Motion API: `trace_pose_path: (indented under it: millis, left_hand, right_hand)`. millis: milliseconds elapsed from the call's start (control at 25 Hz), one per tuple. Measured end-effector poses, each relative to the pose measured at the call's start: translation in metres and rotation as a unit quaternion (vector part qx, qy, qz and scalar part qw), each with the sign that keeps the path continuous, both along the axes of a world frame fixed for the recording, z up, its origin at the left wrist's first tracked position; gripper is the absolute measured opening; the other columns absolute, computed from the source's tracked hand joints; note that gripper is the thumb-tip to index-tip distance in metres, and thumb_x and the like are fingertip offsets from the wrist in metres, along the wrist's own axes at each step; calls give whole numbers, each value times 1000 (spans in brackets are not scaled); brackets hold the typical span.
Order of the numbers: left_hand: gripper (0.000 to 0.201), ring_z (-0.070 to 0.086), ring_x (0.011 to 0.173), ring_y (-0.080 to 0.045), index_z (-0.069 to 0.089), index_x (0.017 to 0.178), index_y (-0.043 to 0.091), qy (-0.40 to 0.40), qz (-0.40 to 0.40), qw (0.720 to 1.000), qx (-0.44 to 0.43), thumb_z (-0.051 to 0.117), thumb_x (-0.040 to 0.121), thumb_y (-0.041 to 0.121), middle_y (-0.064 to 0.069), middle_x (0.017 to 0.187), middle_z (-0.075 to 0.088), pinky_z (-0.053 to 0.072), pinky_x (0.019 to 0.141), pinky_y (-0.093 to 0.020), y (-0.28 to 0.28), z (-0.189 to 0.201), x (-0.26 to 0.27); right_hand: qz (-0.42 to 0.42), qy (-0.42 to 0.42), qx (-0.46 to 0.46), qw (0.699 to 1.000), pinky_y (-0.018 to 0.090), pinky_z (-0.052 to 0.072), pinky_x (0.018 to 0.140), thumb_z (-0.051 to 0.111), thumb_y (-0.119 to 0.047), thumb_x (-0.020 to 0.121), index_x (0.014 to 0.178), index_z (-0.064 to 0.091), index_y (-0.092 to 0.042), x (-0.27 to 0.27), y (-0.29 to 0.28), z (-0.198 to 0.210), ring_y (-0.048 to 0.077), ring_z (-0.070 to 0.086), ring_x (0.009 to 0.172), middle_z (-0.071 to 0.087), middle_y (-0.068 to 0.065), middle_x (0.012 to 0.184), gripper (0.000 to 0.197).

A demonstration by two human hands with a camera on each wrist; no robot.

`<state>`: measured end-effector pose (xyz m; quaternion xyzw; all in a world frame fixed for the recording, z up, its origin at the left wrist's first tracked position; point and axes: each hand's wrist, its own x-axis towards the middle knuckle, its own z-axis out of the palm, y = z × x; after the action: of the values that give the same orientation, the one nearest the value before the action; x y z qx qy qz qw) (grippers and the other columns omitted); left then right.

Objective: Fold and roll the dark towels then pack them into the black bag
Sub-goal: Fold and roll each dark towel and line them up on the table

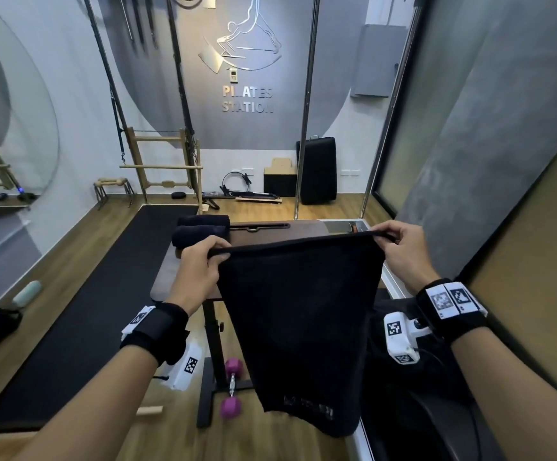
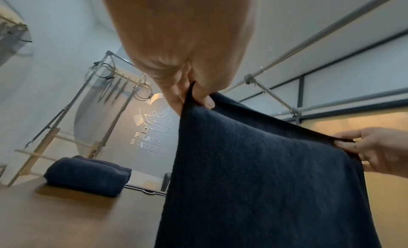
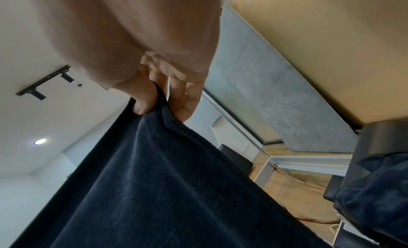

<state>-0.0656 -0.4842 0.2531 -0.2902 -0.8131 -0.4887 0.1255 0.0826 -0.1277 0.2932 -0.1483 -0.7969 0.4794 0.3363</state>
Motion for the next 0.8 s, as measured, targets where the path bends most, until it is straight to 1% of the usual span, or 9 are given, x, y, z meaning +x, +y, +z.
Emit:
trace_pose_path:
  millis: [80,160,240,320,480,600,680,720,800]
  left_hand:
    - [20,66,99,4,73,99,22,-29,17,998,57,73,96,3,10,100,73,47,81,-5,-2,-2,-4]
    - [23,69,97,1,75,95,27,-35,20,995,87,77,93,4,13,94,75,50,82,-7,-6,-4,-10]
    - [24,72,93,-3,78,94,32,-29,11,994,102,78,93,8,15,92,77,54,82,-13,-10,-7,-17]
    - [16,73,90,-4,80,95,29,-15,13,994,107,76,96,14,16,90,78,55,81,-17,-11,-11,-26]
    - [17,64,79,2,73,94,27,25,26,996,81,64,106,21,22,85,71,46,69,-12,-3,-14,-44]
    - [19,60,87,-7,74,97,23,63,67,995,40,60,107,29,14,93,62,46,73,-25,7,-16,-65]
    - [30,56,81,-8,72,90,25,57,117,991,6,56,107,44,8,87,53,40,62,-25,16,-13,-82]
    - [40,54,76,-10,69,84,24,52,141,988,-18,53,107,52,4,81,51,37,57,-28,22,-12,-92]
    - [57,54,66,-19,67,78,14,22,156,987,-32,49,106,60,-5,67,56,40,56,-39,39,-10,-115]
  right_hand:
    - [-18,3,-11,1000,22,58,80,75,5,88,88,75,-10,-1,5,-2,10,74,84,78,0,85,16]
    - [-38,2,-29,999,33,58,81,82,-2,85,85,75,-10,-3,9,-6,16,74,80,79,3,81,10]
    - [-39,5,-41,998,38,58,77,84,-4,83,82,76,-11,-5,12,-12,15,73,72,78,5,78,11]
    - [-38,5,-47,998,43,61,77,86,-8,83,82,78,-12,-10,15,-18,16,72,71,78,8,78,8]
    - [-75,0,-30,997,53,61,81,90,-20,80,86,83,-18,-32,24,-28,22,69,75,76,5,79,9]
    - [-78,40,-35,996,46,61,81,90,-23,80,91,85,-20,-55,31,-32,22,70,77,75,5,78,12]
    - [-66,53,-76,994,35,58,62,87,-27,83,96,84,-19,-75,36,-37,19,66,60,75,9,70,15]
    - [-58,50,-99,992,29,51,50,84,-30,86,100,83,-17,-87,39,-40,18,60,48,72,10,63,18]
    - [-32,35,-143,989,24,41,38,75,-30,95,109,75,-12,-116,47,-44,24,54,35,71,16,62,23]
